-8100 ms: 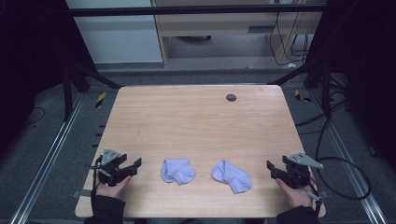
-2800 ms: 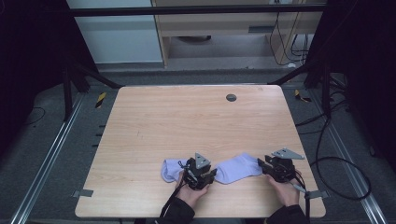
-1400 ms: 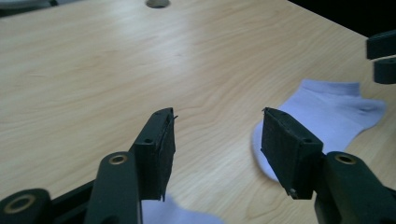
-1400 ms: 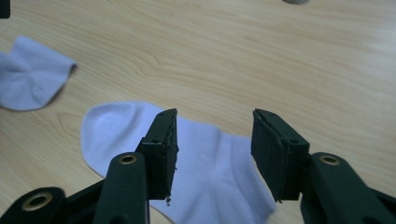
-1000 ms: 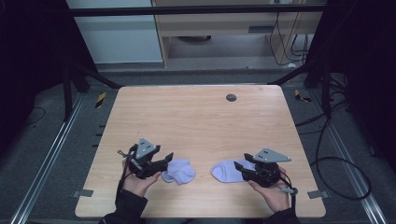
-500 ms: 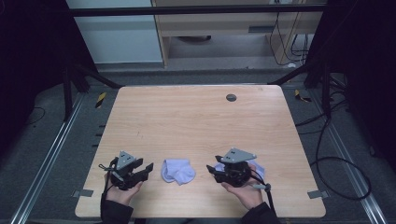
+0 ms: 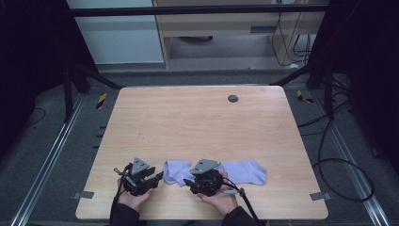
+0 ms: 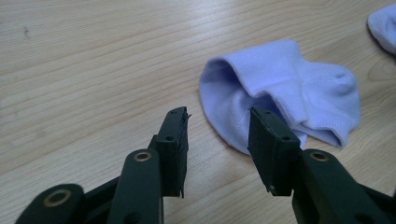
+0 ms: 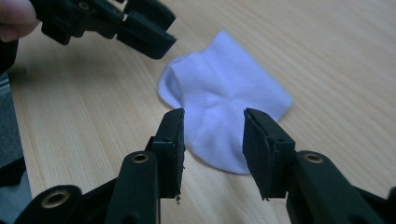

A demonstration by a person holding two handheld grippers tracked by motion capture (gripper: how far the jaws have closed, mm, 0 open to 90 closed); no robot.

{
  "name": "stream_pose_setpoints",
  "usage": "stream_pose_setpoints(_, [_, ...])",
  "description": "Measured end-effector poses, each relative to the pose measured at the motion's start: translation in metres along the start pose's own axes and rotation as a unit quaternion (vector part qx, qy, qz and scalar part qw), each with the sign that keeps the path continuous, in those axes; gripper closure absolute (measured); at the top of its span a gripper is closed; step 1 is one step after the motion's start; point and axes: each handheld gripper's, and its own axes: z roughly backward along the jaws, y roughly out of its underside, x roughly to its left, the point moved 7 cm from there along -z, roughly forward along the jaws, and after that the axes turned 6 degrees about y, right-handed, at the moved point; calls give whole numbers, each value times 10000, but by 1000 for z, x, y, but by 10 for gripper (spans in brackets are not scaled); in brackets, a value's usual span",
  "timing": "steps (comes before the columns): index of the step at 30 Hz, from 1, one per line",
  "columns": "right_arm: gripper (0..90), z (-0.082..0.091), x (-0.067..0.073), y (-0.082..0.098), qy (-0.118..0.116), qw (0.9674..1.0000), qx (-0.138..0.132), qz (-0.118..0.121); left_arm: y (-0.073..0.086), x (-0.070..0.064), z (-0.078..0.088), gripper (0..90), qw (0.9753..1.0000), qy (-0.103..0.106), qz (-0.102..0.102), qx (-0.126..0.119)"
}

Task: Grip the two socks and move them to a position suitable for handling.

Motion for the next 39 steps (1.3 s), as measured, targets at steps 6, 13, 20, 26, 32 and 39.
stream_pose_setpoints(6, [602,-21,14,7,-80,9996,230,128,1,-4,-6,569,9999,23,-67,88])
stream_pose_setpoints(13, [669,-33,20,13,-61,9991,361,228,4,-8,-12,585,9997,69,-146,185])
stream_pose_setpoints(20, [867,-33,18,14,81,9989,396,229,7,-9,-16,702,9992,104,-184,339])
stream_pose_setpoints(26, [884,-25,14,5,-15,9999,109,-45,6,-10,-17,842,9990,195,-163,366])
stream_pose_setpoints(32, [884,-10,-7,-22,108,9968,-455,-643,6,-9,-16,866,9988,199,-155,412])
stream_pose_setpoints(39, [879,-20,-40,-37,653,9913,-446,-1054,5,-8,-15,867,9987,170,-200,428])
